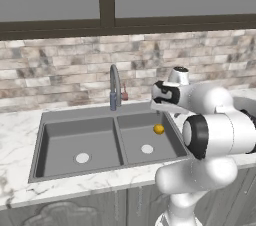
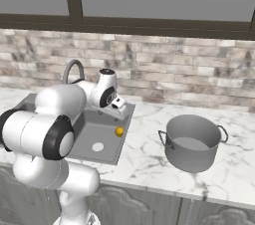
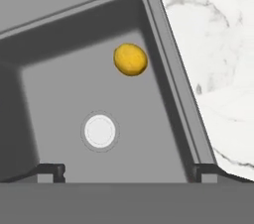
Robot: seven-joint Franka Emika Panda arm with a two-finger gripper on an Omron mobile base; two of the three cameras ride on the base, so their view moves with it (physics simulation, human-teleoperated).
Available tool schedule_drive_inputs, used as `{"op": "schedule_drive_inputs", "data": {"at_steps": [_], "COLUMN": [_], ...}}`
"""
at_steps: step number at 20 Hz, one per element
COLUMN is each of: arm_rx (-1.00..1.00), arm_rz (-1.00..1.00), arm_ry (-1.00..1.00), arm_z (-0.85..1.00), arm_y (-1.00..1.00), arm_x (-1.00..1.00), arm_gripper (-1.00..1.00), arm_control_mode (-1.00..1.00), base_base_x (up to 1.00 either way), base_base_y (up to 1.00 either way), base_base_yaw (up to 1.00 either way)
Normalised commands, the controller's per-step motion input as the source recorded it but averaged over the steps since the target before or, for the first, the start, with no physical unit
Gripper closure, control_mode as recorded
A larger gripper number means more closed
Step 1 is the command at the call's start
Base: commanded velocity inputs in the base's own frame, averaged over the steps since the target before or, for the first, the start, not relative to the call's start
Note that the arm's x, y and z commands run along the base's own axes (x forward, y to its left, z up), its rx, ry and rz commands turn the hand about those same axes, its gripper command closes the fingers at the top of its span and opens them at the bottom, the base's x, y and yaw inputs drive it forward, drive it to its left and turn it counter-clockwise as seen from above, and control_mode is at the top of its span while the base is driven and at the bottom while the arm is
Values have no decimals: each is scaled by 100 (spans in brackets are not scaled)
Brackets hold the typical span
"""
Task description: Dump the lemon from the pot into the sink. Then turn on the water and wash the lemon. Then turn off the water and put the lemon back in the pot.
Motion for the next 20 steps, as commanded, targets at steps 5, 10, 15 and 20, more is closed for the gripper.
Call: {"op": "schedule_drive_inputs", "data": {"at_steps": [5, 10, 15, 20], "arm_rx": [-9, -4, -2, -2], "arm_rz": [0, 2, 11, 19], "arm_ry": [0, 0, 0, 0], "arm_z": [-32, -20, -14, -13], "arm_y": [0, 8, 7, 1], "arm_x": [-7, 4, 17, 25], "arm_gripper": [-100, -100, -100, -100], "arm_control_mode": [-100, -100, -100, -100], "base_base_x": [0, 0, 0, 0], "base_base_y": [0, 0, 0, 0], "base_base_yaw": [0, 0, 0, 0]}}
